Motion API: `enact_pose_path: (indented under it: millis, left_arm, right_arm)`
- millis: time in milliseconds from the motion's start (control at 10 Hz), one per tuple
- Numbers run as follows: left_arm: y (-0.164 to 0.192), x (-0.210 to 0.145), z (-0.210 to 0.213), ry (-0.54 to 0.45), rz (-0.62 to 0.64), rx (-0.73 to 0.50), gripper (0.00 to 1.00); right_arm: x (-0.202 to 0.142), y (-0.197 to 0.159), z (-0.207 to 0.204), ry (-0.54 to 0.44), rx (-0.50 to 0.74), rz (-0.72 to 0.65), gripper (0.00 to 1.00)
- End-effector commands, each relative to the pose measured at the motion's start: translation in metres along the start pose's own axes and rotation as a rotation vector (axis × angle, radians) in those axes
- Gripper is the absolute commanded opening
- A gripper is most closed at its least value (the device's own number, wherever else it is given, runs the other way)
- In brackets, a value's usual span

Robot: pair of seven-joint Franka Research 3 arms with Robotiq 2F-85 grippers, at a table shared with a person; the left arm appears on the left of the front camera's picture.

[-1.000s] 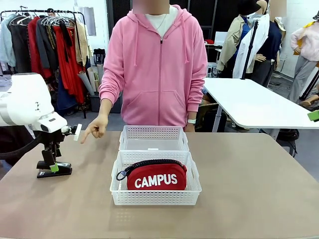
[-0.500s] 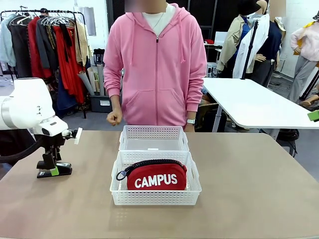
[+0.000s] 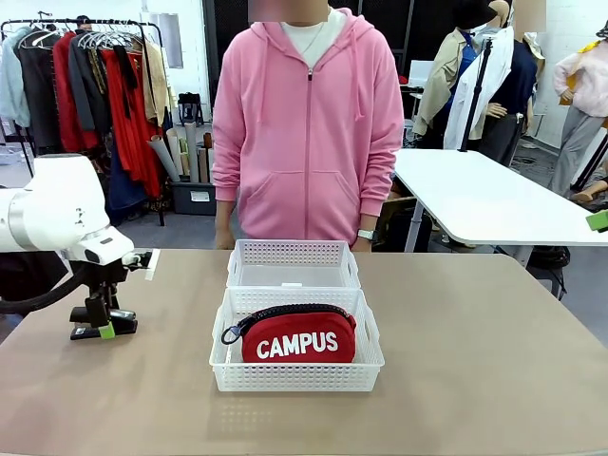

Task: Distribute items into two baskets.
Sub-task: Pick up the Stapler that the person points to.

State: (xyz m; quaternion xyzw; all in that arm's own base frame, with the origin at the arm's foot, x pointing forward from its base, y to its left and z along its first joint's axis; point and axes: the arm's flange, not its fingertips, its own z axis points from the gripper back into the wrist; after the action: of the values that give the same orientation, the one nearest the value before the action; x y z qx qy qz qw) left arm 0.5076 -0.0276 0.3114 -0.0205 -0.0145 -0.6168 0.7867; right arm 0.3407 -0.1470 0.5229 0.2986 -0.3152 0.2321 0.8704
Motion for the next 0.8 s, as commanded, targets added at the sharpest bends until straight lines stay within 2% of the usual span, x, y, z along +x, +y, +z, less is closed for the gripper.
enact_pose_path:
  millis: [0, 300, 700]
  left_arm:
    - [0.0008, -0.0025, -0.002, 0.024, 0.007, 0.02, 0.79]
    - [-0.0007, -0.0042, 0.0004, 0.032, 0.001, 0.011, 0.2]
    - [-0.0022, -0.0049, 0.0001, 0.037, -0.007, 0.01, 0.2]
  right_arm:
    - [0.0014, -0.0004, 0.0005, -0.013, 0.007, 0.009, 1.0]
    - [0.0014, -0.0004, 0.0005, -0.013, 0.007, 0.009, 1.0]
    - [0.0014, -0.0004, 0.0005, -0.013, 0.007, 0.009, 1.0]
